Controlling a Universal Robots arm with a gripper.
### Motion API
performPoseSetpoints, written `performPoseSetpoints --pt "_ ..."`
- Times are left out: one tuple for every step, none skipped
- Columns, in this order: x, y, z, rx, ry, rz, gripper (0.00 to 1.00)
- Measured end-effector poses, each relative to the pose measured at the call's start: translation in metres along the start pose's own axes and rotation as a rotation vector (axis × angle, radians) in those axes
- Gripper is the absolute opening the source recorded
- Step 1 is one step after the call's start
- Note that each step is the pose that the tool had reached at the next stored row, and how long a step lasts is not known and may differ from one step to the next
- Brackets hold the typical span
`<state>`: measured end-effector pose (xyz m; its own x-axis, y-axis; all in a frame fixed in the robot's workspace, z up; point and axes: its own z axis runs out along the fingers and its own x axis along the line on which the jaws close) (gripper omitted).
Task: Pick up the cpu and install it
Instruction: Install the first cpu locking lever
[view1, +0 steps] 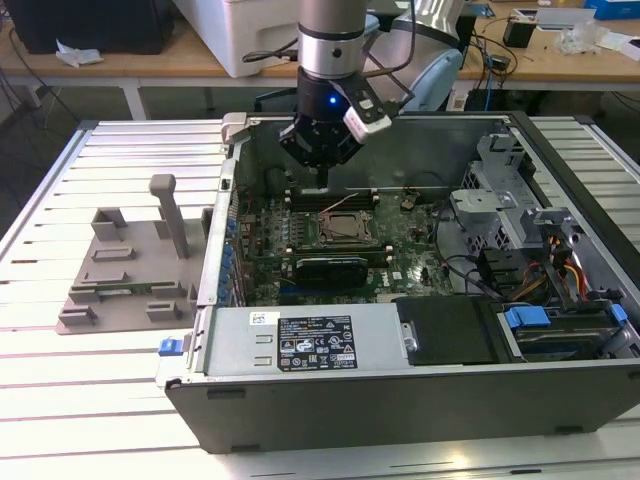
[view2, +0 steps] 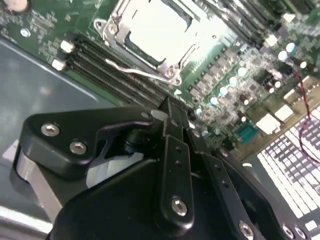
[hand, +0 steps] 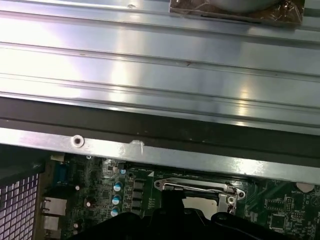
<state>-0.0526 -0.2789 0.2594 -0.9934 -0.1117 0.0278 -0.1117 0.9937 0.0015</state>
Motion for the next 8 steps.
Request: performPoseSetpoints --pt "-0.0004 0.0 0.0019 -0.0001 0.0001 0.0 0.11" --pt "-0.0007 -0.0001 0.004 0.0 0.0003 0.0 0.11" --pt "-0.0012 -0.0001 0.006 0.0 0.0004 0.0 0.11" --pt "-0.0018 -0.0002 0.0078 0.0001 0.0004 0.0 0.11" --pt "-0.0033 -0.0003 0.0107 -0.0001 0.0004 0.0 0.11" --pt "-0.0053 -0.0005 0.0135 -0.0001 0.0005 0.0 0.11" --pt "-0.0068 -0.0005 0.0155 -0.0002 0.0009 0.0 0.11" --pt "-0.0078 -0.0005 0.0171 -0.0002 0.0013 0.0 0.11"
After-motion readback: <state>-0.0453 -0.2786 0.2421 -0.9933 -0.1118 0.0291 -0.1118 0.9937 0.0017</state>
